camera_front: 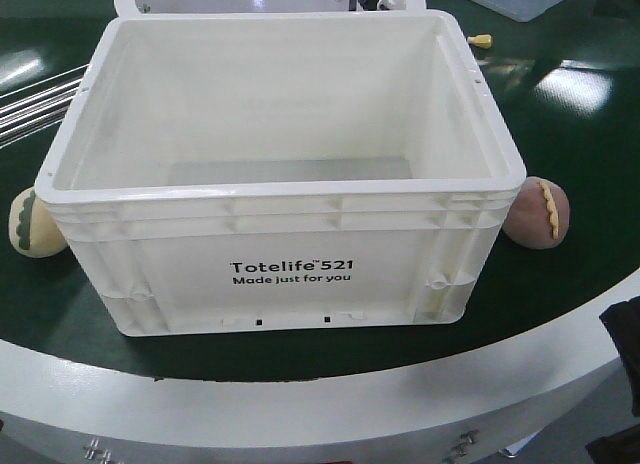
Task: Place moving items into box and shelve
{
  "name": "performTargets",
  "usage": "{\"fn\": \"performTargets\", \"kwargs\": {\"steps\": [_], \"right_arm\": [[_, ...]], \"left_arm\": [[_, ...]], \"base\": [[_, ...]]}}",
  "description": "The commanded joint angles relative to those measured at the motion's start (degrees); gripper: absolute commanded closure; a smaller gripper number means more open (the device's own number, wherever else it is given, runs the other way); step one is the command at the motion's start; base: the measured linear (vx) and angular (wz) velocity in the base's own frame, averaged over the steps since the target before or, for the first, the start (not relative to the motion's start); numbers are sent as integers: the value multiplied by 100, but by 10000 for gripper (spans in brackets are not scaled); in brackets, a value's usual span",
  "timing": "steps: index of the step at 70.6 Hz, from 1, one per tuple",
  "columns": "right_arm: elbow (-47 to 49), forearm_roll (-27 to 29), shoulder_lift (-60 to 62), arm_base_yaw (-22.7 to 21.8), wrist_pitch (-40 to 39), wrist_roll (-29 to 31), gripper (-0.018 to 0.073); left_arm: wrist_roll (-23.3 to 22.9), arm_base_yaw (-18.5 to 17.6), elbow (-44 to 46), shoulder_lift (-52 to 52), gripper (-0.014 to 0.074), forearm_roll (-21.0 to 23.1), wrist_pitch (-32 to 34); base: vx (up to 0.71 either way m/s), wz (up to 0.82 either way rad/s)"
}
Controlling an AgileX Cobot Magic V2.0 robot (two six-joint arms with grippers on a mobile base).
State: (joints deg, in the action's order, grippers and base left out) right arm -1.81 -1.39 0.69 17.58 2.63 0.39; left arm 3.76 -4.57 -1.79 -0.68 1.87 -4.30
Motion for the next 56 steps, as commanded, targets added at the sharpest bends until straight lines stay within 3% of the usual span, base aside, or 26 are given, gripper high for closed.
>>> {"fn": "performTargets", "kwargs": {"steps": [1, 34, 49, 56], "right_arm": [[-14, -53, 57, -9, -426, 23, 574], [5, -53, 57, -9, -495, 101, 574], [743, -119, -101, -14, -133, 439, 574], [1305, -119, -624, -14, 96, 453, 574]], "left_arm": [[-10, -31, -65, -17, 622, 46, 430], [-17, -31, -60, -17, 622, 59, 585], [-621, -31, -9, 43, 622, 104, 722], [-696, -31, 323, 383, 622, 84, 722]], "base": [[0, 0], [0, 0], [0, 0], [0, 0]]}}
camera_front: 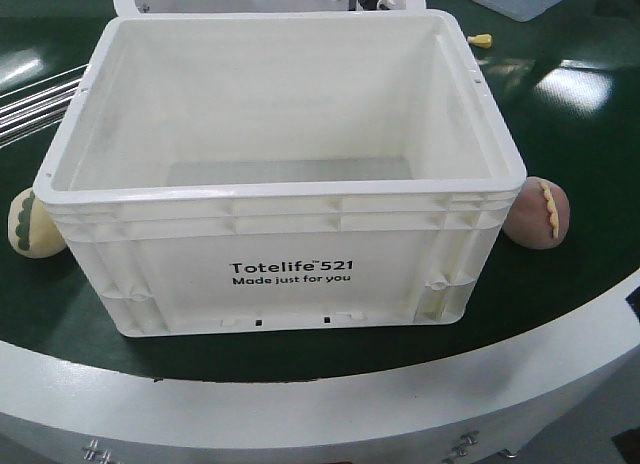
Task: Place moving items into box and shelve
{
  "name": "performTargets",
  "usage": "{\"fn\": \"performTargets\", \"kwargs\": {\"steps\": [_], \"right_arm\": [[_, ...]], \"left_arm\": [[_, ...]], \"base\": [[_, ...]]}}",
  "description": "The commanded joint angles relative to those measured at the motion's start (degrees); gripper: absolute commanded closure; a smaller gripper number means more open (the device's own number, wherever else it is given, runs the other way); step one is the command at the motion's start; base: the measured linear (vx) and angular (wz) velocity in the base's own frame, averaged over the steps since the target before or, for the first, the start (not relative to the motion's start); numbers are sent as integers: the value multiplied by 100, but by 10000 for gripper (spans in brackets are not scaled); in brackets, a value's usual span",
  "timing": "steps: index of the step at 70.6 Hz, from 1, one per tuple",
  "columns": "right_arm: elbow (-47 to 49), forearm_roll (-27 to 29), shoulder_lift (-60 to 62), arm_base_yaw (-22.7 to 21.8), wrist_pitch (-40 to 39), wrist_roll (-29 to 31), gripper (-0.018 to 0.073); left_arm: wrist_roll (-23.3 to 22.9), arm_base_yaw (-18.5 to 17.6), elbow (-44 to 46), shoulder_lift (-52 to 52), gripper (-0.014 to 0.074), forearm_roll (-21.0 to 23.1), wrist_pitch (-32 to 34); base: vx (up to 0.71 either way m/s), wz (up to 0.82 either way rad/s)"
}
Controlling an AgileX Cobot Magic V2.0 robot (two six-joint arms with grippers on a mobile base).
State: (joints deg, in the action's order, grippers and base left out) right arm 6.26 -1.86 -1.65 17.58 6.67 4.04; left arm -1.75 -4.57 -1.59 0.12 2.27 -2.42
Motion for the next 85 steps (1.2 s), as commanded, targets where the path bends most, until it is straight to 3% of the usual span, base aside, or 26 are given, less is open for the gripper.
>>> {"fn": "performTargets", "kwargs": {"steps": [1, 23, 39, 69, 78, 85], "right_arm": [[576, -72, -484, -14, -292, 88, 574], [2742, -66, -3103, -14, -297, 88, 574], [3946, -71, -4296, -14, -343, 88, 574], [4055, -60, -4523, -7, -616, 88, 553], [4055, -52, -4523, -7, -616, 88, 475], [4055, -58, -4523, -7, -616, 88, 356]], "left_arm": [[-145, -31, 372, 371, 622, 23, 534], [-140, -31, 2669, 2944, 622, -59, 692], [-151, -31, 4003, 4313, 622, -41, 707], [-151, -31, 4199, 4697, 605, -41, 1119], [-151, -31, 4199, 4697, 559, -41, 1140], [-151, -31, 4199, 4697, 496, -41, 1161]], "base": [[0, 0], [0, 0], [0, 0], [0, 0], [0, 0], [0, 0]]}}
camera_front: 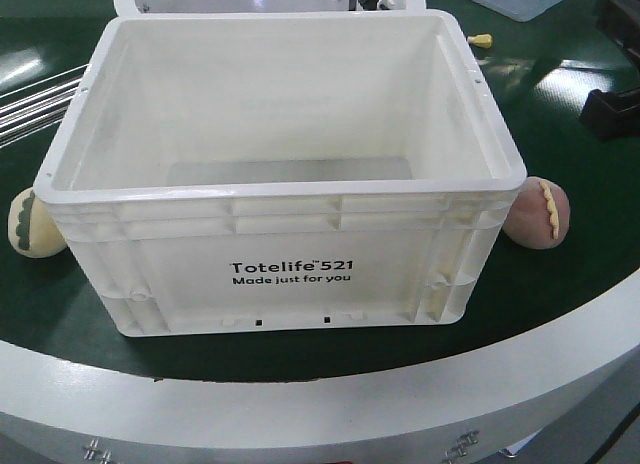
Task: Place moving items into box and shelve
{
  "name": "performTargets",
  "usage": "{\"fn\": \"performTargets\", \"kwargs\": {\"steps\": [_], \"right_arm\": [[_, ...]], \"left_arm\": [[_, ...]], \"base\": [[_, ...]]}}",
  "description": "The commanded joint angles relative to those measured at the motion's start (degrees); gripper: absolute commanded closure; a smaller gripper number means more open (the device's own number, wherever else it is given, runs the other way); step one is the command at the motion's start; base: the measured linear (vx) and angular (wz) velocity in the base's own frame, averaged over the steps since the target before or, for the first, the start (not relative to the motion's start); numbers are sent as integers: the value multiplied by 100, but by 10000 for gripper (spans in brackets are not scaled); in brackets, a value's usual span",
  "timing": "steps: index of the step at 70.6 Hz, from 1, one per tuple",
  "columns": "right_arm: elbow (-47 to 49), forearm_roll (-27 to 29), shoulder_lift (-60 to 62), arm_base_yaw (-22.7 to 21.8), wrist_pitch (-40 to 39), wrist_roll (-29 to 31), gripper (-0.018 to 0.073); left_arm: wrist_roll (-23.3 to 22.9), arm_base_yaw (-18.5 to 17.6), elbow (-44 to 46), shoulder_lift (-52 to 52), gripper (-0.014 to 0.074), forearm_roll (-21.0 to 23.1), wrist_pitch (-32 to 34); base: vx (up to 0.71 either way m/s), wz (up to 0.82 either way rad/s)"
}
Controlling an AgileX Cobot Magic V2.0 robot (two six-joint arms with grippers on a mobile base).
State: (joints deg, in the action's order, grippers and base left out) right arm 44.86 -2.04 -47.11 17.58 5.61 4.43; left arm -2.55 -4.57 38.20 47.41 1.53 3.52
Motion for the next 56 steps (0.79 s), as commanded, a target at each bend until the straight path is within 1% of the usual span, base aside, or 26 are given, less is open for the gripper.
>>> {"fn": "performTargets", "kwargs": {"steps": [1, 7, 8, 9, 15, 21, 25, 31, 42, 49, 56], "right_arm": [[196, -40, 23, -7, -510, 50, 326], [196, -31, 23, -7, -510, 50, 188], [196, -30, 23, -7, -510, 50, 150], [196, -23, 23, -7, -510, 50, 99], [196, -23, 23, -7, -510, 44, -62], [196, -28, 23, -7, -517, 44, -162], [196, -28, 23, -7, -529, 50, -163], [196, -28, 23, -7, -561, 44, -158], [196, -38, 23, -44, -471, 57, -116], [196, -32, 87, -373, -312, 43, -85], [196, -22, 218, -1014, 42, -20, -65]], "left_arm": [[-72, -31, 221, -31, 491, 34, 576], [-72, -31, 221, -31, 410, 34, 600], [-72, -31, 221, -31, 396, 34, 600], [-72, -31, 221, -31, 359, 34, 600], [-72, -31, 221, -31, 258, 34, 594], [-72, -31, 221, -31, 164, 34, 600], [-72, -31, 221, -31, 113, 34, 625], [-87, -31, 221, -26, 72, 64, 625], [-60, -31, 221, -31, 67, 79, 588], [191, 44, 221, -91, 67, 79, 540], [218, 305, 221, -224, 67, 79, 230]], "base": [[0, 0], [0, 0], [0, 0], [0, 0], [0, 0], [0, 0], [0, 0], [0, 0], [0, 0], [0, 0], [0, 0]]}}
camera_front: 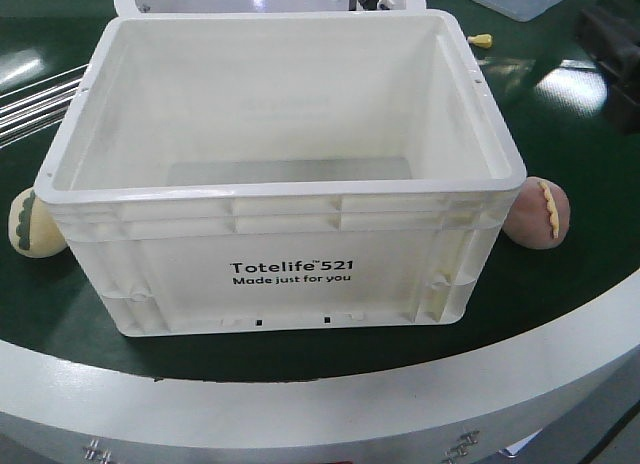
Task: Place moving items into box and shelve
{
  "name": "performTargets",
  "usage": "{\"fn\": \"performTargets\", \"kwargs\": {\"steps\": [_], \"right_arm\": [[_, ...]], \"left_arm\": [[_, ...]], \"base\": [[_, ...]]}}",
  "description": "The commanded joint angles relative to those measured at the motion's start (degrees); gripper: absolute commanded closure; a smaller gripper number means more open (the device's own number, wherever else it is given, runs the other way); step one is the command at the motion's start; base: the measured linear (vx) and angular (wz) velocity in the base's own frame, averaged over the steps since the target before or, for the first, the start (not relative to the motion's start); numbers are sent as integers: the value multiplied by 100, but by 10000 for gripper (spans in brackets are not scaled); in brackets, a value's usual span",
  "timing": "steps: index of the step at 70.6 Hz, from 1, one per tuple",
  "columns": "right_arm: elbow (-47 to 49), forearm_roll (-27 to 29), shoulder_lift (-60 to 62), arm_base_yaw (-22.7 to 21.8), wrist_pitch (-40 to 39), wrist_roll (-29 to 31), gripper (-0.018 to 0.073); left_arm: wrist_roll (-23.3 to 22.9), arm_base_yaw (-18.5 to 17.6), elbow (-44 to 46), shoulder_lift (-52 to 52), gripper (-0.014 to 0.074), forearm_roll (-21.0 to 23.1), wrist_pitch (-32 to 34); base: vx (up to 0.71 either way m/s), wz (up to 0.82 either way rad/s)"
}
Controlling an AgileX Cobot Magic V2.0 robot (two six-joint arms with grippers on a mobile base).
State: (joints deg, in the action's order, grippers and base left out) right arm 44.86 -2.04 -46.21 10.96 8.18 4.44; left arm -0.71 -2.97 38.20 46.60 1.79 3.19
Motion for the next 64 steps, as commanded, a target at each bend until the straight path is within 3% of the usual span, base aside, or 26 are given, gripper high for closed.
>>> {"fn": "performTargets", "kwargs": {"steps": [1, 11, 22, 40, 64], "right_arm": [[196, -22, 149, -445, -172, -21, -64], [196, -18, 237, -1194, 135, -16, -51], [196, 102, 190, -1111, 189, -18, -40], [738, 793, -734, -1062, 843, 5, -32], [1061, 1050, -2323, -1062, 1089, 77, -32]], "left_arm": [[35, 187, 221, -175, 67, 53, 195], [35, 596, 221, -354, 68, 53, -446], [-48, 721, 221, -368, 68, 53, -611], [-600, 721, 232, 206, 83, 53, 75], [-595, 721, 226, 459, 83, 53, 81]], "base": [[0, 0], [0, 0], [0, 0], [0, 0], [0, 0]]}}
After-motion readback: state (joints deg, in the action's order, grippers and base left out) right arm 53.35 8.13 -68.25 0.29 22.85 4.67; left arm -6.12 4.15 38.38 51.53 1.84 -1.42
